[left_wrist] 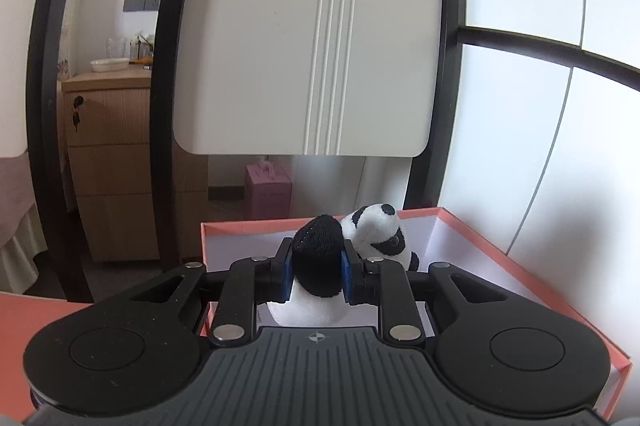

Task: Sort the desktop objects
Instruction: 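Lift the panda plush with the left tool and carry it over the shoe box, then lower the panda into the shoe box and open the left tool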

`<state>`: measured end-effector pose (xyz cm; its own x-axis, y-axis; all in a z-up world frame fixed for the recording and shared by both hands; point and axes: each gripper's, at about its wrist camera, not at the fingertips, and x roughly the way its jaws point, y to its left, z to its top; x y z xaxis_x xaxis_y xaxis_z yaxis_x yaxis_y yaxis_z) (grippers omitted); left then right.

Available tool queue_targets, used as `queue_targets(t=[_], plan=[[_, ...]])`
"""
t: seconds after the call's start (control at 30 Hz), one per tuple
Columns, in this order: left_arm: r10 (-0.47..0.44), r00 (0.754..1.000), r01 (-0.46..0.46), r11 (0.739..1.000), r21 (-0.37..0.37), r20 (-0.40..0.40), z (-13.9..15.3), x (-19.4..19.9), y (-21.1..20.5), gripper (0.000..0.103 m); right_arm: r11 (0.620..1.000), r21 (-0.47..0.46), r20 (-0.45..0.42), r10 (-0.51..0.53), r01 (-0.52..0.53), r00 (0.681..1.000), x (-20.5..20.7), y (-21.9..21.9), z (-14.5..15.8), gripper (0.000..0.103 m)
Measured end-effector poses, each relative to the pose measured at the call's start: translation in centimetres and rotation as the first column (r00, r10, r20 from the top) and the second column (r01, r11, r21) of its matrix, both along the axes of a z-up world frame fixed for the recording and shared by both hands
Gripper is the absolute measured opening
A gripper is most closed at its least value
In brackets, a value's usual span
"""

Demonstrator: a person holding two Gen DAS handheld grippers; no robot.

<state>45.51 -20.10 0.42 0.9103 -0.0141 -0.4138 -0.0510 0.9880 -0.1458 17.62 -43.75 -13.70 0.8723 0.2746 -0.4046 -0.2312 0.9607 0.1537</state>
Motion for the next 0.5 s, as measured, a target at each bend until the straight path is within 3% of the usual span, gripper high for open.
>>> queue_targets(t=[0.33,0.5], plan=[[-0.010,0.994,0.012,1.000,0.016,-0.113,-0.8,2.0,0.3,0.027,0.999,-0.015,0.026,0.037,-0.037,0.999,0.5,0.4,0.5,0.102],[-0.003,0.991,0.006,1.000,0.015,-0.135,-0.7,2.0,0.8,0.033,0.998,-0.028,0.047,0.053,-0.051,0.998,-0.3,0.8,1.4,0.102]])
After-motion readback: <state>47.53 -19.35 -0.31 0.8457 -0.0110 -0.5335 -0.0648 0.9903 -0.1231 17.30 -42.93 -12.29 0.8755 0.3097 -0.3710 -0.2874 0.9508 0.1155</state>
